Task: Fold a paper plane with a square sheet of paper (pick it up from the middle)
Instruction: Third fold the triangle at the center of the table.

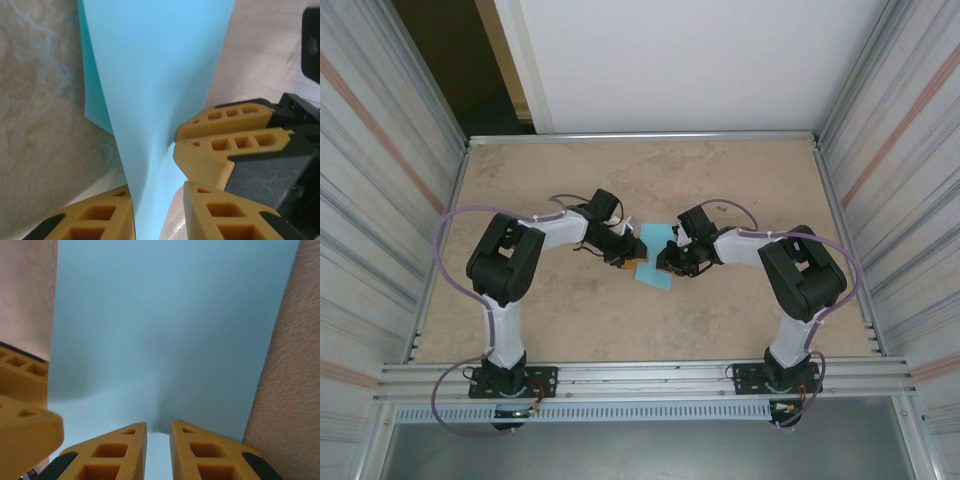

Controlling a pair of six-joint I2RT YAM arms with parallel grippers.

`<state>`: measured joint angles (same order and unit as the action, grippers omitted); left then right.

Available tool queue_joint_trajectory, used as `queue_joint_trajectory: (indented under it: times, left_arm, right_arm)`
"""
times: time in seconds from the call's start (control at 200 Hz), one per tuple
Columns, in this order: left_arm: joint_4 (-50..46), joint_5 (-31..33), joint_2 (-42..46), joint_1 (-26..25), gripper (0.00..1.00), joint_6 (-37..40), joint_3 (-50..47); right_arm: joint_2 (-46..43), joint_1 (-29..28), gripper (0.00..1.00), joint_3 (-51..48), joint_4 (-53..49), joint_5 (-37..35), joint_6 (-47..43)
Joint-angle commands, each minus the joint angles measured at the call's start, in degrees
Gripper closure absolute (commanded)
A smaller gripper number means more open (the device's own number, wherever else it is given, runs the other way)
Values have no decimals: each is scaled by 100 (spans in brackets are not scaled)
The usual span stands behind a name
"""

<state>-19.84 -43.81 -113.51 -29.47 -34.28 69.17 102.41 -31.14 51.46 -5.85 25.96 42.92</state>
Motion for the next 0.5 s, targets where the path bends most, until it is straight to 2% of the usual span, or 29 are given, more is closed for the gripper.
queue_joint_trajectory:
  times: [0.0, 0.271, 0.496]
  left_arm:
    - [-211, 113, -148, 47, 72, 106, 265]
    - [-319, 190, -213, 140, 81, 51, 334]
    - [-258, 233, -137, 146, 95, -62, 256]
  right_arm:
    - [139, 29, 80, -181, -303, -81, -20]
    - [-1, 29, 78, -193, -285, -123, -83]
    - [-480, -123, 69, -208, -143, -421, -134]
